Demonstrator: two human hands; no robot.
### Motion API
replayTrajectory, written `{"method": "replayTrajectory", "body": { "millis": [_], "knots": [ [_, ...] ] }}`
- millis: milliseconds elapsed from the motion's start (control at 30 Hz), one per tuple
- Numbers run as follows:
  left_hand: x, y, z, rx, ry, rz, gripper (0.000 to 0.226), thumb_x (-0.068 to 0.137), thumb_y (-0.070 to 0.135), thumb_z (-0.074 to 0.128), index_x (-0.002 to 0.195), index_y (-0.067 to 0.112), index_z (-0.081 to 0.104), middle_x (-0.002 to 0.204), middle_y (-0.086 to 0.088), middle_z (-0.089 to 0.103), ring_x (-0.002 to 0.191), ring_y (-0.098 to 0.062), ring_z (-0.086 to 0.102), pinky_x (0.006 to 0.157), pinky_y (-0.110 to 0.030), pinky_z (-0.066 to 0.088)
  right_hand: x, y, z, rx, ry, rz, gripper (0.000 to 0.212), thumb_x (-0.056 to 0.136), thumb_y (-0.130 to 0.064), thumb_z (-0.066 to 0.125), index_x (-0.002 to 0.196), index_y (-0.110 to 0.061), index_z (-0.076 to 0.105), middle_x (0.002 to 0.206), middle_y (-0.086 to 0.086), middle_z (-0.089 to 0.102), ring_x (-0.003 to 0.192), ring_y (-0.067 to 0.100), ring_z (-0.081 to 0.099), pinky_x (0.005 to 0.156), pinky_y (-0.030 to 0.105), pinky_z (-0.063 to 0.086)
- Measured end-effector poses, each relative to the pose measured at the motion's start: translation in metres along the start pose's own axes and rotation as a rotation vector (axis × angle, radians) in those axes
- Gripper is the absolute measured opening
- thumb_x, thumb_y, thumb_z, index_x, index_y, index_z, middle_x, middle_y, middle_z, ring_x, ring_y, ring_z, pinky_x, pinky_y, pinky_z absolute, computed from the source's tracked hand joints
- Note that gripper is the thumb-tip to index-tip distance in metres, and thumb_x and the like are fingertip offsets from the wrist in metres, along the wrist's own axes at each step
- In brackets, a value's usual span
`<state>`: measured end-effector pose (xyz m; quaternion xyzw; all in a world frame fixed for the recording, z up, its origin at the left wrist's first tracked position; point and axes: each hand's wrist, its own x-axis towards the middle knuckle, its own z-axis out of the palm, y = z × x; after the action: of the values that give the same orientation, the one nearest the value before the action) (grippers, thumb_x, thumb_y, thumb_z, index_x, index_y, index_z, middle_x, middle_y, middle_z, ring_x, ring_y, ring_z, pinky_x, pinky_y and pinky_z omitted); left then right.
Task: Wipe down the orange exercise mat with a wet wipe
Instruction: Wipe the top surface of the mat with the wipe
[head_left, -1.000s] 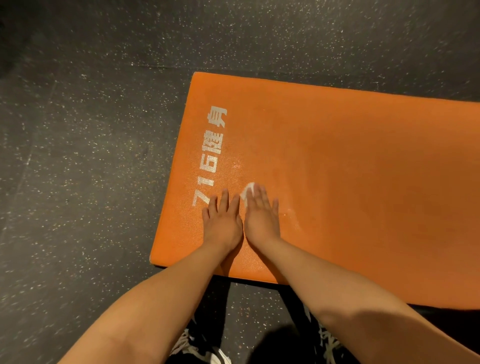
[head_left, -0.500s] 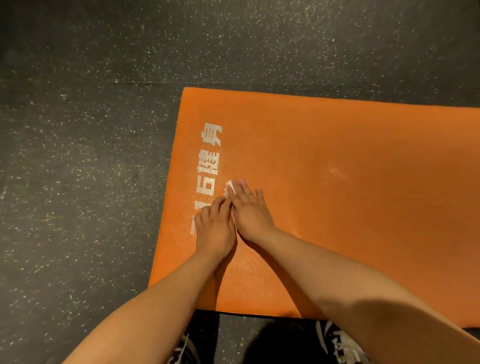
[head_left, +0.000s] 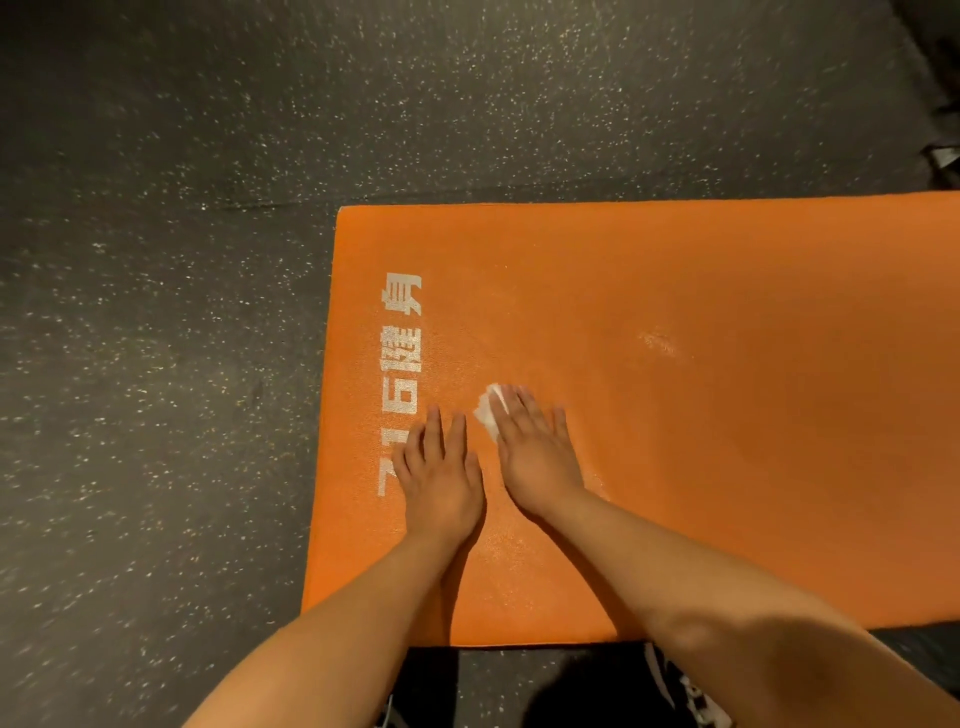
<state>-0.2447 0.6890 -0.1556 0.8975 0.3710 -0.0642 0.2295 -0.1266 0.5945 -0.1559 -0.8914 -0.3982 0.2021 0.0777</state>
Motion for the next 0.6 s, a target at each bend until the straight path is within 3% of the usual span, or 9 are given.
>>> {"method": "replayTrajectory", "body": {
  "millis": [100,200,300,367,467,533,600],
  "knots": [
    [-0.006,0.004,0.001,0.045,-0.062,0.022,0.058,0.103,0.046,0.018,0.16,0.036,0.011,0.169,-0.001,-0.005,0.153,-0.027,-0.01,0.119,-0.049,-0.015,-0.008,-0.002,-0.001,0.069,0.037,0.26,0.064,0.107,-0.021,0.026,0.162,-0.022,-0.006,0.169,-0.004,-0.014,0.154,0.015,-0.017,0.124,0.052,-0.007],
    [-0.01,0.005,-0.001,0.05,-0.116,0.035,0.057,0.104,0.048,0.012,0.159,0.039,0.005,0.168,0.002,-0.015,0.152,-0.026,-0.02,0.12,-0.05,-0.016,-0.032,-0.028,0.005,0.139,-0.047,0.14,0.063,0.108,-0.028,0.026,0.162,-0.023,-0.007,0.168,-0.004,-0.017,0.154,0.015,-0.018,0.124,0.053,-0.006],
    [-0.011,0.001,-0.01,0.038,-0.148,0.052,0.054,0.108,0.043,0.023,0.159,0.04,0.008,0.168,0.004,-0.012,0.153,-0.026,-0.017,0.122,-0.05,-0.009,-0.04,-0.022,0.007,0.068,-0.067,-0.033,0.061,0.109,-0.026,0.026,0.162,-0.025,-0.005,0.169,-0.004,-0.012,0.154,0.015,-0.018,0.124,0.054,-0.005],
    [-0.01,0.002,-0.017,0.057,-0.158,0.062,0.054,0.108,0.04,0.027,0.159,0.04,0.011,0.169,0.003,-0.009,0.154,-0.028,-0.012,0.122,-0.051,-0.005,-0.032,0.0,0.0,0.003,-0.034,0.058,0.067,0.105,-0.018,0.032,0.162,-0.024,-0.003,0.17,0.0,-0.009,0.155,0.018,-0.017,0.123,0.053,-0.008],
    [-0.009,0.005,-0.02,0.085,-0.166,0.055,0.054,0.107,0.038,0.03,0.159,0.038,0.014,0.169,0.001,-0.005,0.154,-0.03,-0.008,0.122,-0.052,-0.002,-0.029,0.02,-0.014,0.015,0.002,0.352,0.068,0.103,-0.016,0.033,0.162,-0.017,-0.001,0.168,0.01,0.0,0.155,0.028,-0.01,0.123,0.051,-0.007],
    [-0.009,0.007,-0.02,0.082,-0.164,0.047,0.054,0.107,0.037,0.031,0.159,0.037,0.015,0.169,0.001,-0.004,0.154,-0.031,-0.007,0.122,-0.052,-0.001,-0.033,0.012,-0.014,0.024,0.01,0.359,0.07,0.101,-0.015,0.034,0.162,-0.014,0.0,0.167,0.013,0.004,0.155,0.03,-0.006,0.124,0.05,-0.006],
    [-0.009,0.008,-0.019,0.079,-0.155,0.041,0.053,0.106,0.037,0.03,0.158,0.037,0.017,0.169,0.001,-0.002,0.153,-0.032,-0.005,0.122,-0.053,0.0,-0.038,-0.006,-0.01,0.071,-0.015,0.248,0.074,0.099,-0.009,0.036,0.162,-0.015,-0.002,0.169,0.011,-0.004,0.155,0.027,-0.01,0.124,0.046,-0.008]
  ]
}}
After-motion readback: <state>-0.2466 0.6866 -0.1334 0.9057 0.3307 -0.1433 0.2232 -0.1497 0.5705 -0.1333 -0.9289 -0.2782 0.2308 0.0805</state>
